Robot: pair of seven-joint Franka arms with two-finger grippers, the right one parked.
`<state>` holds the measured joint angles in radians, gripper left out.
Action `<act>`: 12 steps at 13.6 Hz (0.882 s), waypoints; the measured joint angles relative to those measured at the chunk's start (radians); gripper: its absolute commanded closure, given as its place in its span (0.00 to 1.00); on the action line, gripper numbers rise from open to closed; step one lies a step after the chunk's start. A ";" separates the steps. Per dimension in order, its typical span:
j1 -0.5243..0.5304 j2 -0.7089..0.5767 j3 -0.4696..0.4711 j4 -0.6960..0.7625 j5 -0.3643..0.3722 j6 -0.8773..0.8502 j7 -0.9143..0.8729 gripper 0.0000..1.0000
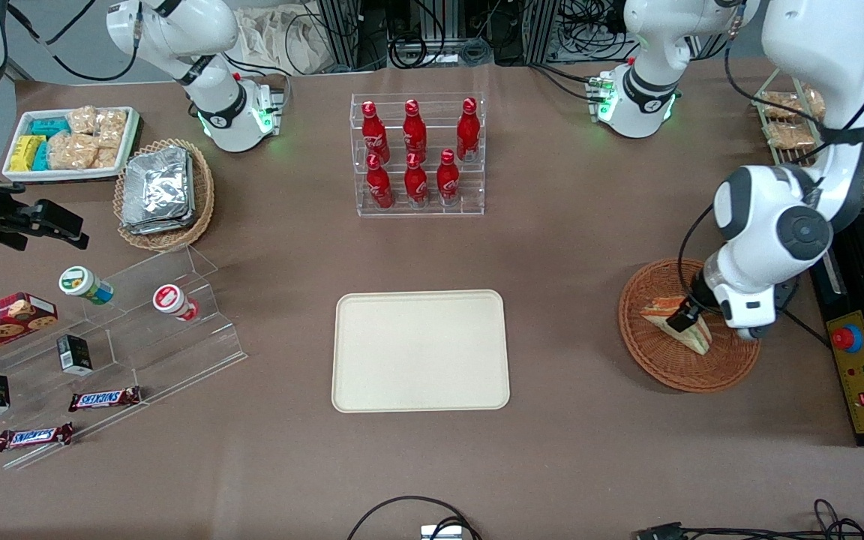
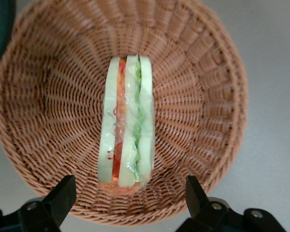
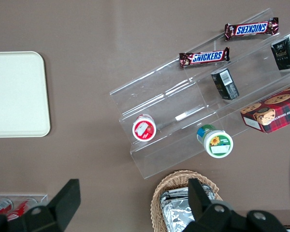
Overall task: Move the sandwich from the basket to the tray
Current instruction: 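Close the left gripper on the sandwich wedge and lift it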
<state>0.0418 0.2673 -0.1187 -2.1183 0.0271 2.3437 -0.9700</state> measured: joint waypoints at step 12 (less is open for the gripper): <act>0.003 0.054 0.012 0.010 0.021 0.039 -0.014 0.50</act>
<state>0.0445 0.3210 -0.1065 -2.1085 0.0477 2.3827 -0.9838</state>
